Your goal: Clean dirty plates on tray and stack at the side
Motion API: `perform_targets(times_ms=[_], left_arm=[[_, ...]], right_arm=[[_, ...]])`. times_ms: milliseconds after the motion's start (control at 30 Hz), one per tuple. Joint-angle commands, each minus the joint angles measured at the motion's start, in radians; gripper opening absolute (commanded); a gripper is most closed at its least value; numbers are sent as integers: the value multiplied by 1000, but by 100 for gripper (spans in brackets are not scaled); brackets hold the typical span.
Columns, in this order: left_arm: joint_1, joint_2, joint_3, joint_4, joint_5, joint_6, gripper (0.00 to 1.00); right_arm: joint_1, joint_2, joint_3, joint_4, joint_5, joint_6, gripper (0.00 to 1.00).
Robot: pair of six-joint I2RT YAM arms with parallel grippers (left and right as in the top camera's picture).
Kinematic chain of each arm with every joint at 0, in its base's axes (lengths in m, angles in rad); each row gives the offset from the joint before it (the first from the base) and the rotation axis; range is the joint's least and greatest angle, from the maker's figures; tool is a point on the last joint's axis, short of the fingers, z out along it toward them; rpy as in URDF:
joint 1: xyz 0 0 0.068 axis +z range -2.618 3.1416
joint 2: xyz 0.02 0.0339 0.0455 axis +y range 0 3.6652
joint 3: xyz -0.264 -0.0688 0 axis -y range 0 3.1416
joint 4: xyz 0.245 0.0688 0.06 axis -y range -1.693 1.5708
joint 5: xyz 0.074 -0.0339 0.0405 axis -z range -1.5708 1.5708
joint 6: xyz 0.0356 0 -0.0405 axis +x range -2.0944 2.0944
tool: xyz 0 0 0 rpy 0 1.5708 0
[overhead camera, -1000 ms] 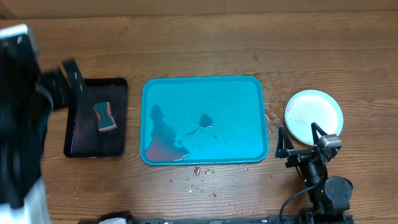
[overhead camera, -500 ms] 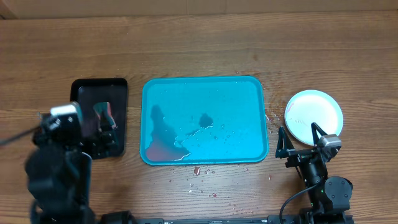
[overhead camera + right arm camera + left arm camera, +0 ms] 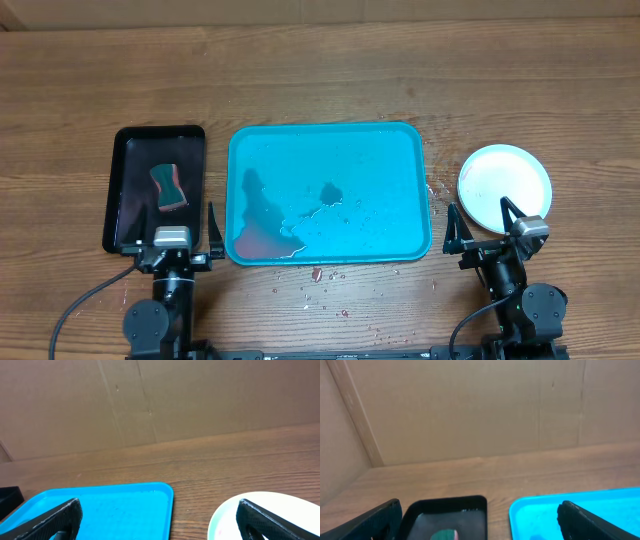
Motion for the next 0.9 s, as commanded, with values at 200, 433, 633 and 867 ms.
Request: perform_targets(times_ms=[200, 433, 633, 867], left_arm=[[-14, -25, -121, -4, -10, 84, 100], [-15, -24, -119, -4, -5, 43, 100], [-15, -24, -119, -4, -5, 43, 100], [-15, -24, -119, -4, -5, 43, 100]], right_arm=[[-2, -7, -10, 5, 8, -14, 100], [-2, -7, -10, 5, 8, -14, 100], [-2, -7, -10, 5, 8, -14, 100], [-2, -7, -10, 5, 8, -14, 100]])
